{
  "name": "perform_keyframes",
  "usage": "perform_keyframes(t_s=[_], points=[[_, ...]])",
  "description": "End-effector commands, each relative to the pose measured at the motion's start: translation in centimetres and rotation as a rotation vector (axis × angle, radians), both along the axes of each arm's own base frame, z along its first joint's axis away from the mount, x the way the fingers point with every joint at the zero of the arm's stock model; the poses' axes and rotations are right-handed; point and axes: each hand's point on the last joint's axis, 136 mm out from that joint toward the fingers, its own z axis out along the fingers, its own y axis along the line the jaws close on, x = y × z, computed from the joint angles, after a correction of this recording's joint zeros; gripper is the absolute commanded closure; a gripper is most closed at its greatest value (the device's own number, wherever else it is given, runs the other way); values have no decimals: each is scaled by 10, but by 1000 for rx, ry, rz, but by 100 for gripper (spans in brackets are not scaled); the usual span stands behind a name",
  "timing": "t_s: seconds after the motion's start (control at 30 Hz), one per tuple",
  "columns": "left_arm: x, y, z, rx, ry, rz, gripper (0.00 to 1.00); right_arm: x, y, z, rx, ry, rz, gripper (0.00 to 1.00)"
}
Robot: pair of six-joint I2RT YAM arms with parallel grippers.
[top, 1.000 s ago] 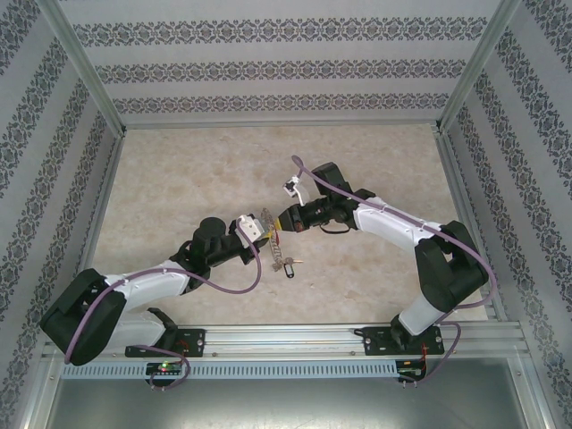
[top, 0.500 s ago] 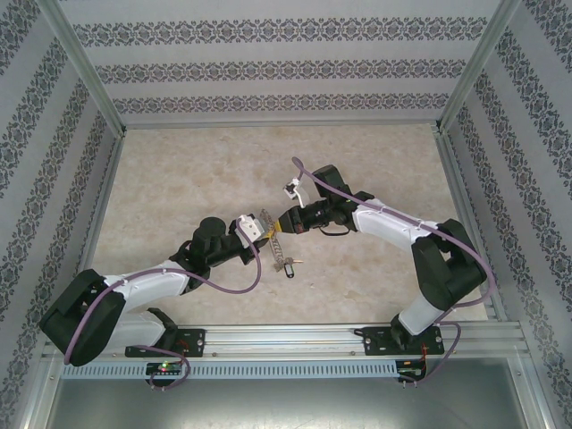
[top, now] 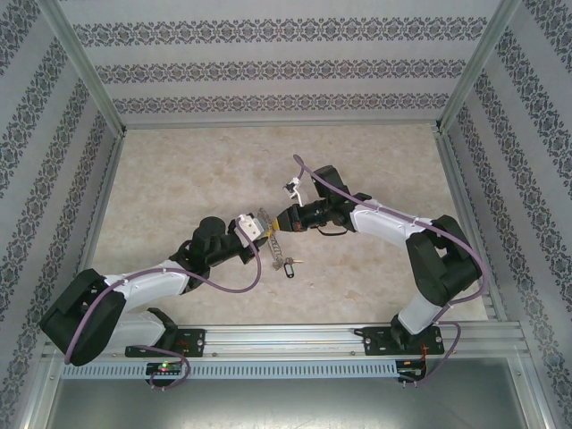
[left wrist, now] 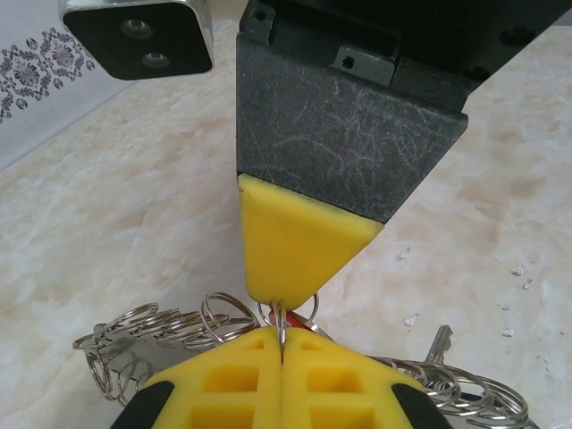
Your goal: Put the keys on the keyring
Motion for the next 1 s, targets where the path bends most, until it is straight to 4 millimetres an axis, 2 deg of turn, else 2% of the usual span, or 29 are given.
perform_keyframes(t_s=[0.0, 0.1, 0.23, 0.37, 0.47, 0.57, 0.6, 0.73, 0.9, 0.97], points=[[3, -5, 18, -40, -38, -12, 100, 2, -1, 19, 42, -54, -3, 100], [4, -2, 15, -26, -28, 7, 100, -4, 2, 36, 86, -79, 42, 100], [5, 1, 11, -13, -10, 26, 100, -19, 9, 50, 119, -103, 120, 100], [8, 2, 13, -21, -14, 43, 100, -22, 16, 48, 102, -123, 129, 100], [9, 2, 15, -17, -14, 46, 100, -15, 17, 46, 84, -130, 104, 100], [10, 2, 20, -27, -21, 53, 85, -1, 14, 47, 52, -152, 44, 100], [11, 3, 23, -33, -23, 59, 79, 5, 12, 47, 41, -155, 15, 100], [10, 8, 30, -42, -31, 82, 71, 31, -2, 49, 21, -151, -105, 100], [9, 14, 37, -50, -35, 96, 60, 52, -23, 42, -23, -157, -224, 100], [7, 14, 38, -50, -29, 93, 59, 57, -33, 36, -37, -148, -268, 100]])
